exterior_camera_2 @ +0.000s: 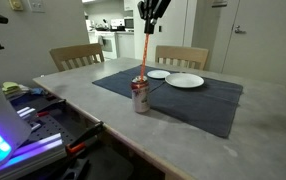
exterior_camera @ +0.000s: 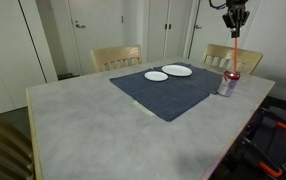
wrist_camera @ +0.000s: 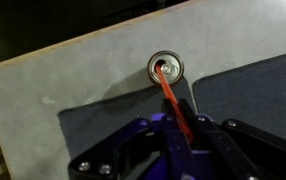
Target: Remove the straw from the can.
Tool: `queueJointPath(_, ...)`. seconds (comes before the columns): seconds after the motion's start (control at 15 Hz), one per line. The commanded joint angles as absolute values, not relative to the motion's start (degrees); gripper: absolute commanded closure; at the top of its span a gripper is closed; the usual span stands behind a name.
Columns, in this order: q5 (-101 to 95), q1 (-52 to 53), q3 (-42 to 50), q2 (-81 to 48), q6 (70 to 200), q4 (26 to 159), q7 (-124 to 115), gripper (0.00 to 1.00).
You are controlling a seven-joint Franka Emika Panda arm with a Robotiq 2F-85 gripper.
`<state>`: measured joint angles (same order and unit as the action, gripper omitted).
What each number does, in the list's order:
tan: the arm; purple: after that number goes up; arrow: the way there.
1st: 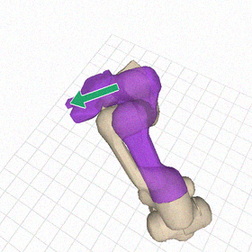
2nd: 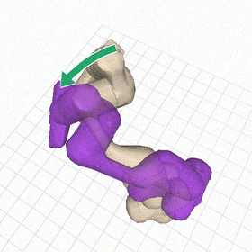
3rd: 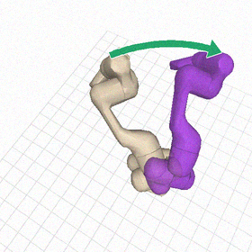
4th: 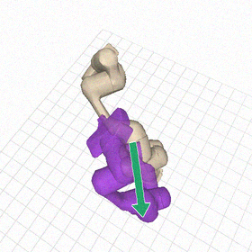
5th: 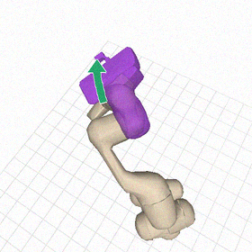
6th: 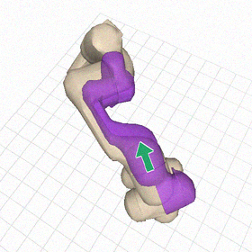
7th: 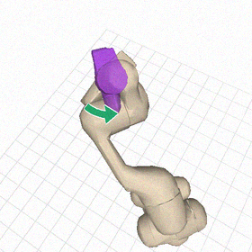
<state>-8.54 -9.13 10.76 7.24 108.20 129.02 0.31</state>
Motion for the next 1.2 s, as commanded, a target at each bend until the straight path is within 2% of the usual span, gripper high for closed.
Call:
queueJointPath(0.0, -8.9, -9.1, 9.4, 12.0, 105.2, 130.9, -2.3, 0.98)
queueJointPath(0.6, -8.8, -8.3, 6.5, 17.7, 103.2, 127.0, -5.5, 0.98)
queueJointPath(1.13, -1.8, -4.3, 2.8, 17.7, 108.3, 127.8, -10.0, 0.98)
